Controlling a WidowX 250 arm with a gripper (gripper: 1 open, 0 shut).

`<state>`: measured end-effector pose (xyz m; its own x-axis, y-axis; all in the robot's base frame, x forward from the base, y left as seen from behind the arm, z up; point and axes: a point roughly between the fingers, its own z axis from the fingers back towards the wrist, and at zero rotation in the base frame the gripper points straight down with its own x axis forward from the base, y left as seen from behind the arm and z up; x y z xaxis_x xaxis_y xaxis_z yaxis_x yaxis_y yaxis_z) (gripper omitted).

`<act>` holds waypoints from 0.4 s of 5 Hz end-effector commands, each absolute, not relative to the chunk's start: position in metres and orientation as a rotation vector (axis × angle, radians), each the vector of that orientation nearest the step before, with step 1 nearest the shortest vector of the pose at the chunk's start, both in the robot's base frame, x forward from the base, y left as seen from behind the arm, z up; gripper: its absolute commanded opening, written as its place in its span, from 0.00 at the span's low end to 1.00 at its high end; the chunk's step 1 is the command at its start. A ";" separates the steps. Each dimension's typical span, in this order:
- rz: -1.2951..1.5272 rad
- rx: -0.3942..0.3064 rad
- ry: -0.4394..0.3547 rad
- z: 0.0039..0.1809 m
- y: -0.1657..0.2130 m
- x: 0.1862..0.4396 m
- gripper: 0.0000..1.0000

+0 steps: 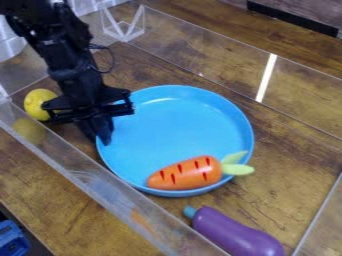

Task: Move the carrot to the right side

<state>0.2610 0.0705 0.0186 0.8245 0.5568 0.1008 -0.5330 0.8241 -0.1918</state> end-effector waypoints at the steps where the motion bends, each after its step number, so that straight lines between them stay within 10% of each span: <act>1: 0.528 -0.147 -0.170 0.026 0.089 0.251 0.00; 2: 0.487 -0.145 -0.166 0.024 0.080 0.252 1.00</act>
<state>0.2508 0.0797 0.0174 0.8586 0.5035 0.0958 -0.4825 0.8571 -0.1806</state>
